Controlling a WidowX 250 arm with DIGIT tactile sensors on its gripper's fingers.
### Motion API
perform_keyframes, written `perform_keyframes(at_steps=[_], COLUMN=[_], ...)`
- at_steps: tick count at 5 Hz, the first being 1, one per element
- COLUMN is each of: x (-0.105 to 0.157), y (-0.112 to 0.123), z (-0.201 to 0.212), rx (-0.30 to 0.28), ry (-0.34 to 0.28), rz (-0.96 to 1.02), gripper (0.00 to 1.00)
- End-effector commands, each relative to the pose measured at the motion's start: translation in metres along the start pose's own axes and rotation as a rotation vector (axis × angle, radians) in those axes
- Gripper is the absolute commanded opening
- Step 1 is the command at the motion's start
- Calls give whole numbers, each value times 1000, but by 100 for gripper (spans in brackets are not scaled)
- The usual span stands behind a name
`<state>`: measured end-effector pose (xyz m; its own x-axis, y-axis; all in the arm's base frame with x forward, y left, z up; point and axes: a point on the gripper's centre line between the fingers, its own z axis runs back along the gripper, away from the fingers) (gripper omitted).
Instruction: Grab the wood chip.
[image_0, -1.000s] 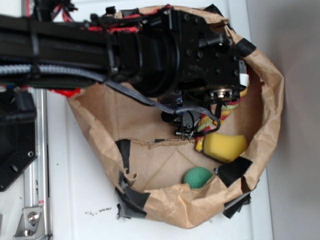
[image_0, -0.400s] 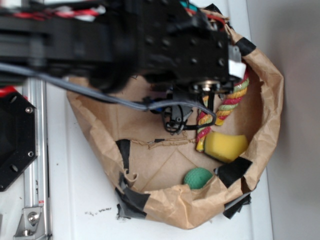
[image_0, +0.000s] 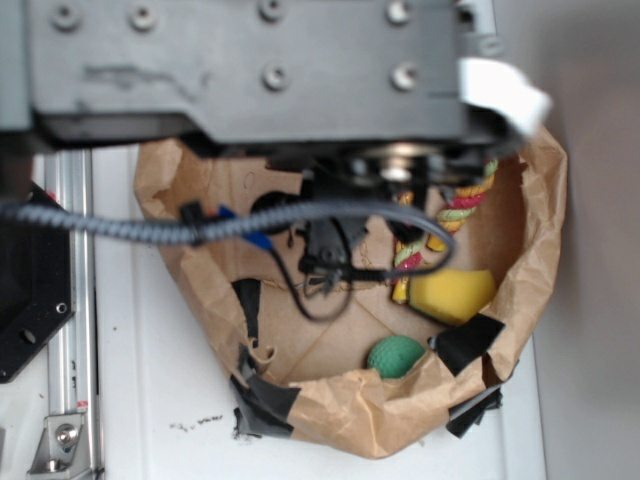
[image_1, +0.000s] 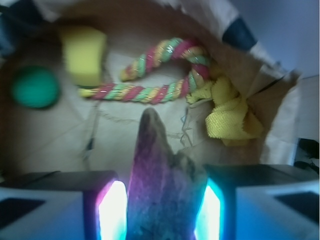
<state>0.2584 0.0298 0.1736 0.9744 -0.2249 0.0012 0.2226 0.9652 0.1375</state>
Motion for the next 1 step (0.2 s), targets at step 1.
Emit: perform_keyframes(at_steps=[1], x=[3], y=[-2], z=[24], rx=[7], ry=[-66], rz=[11], gripper=[0])
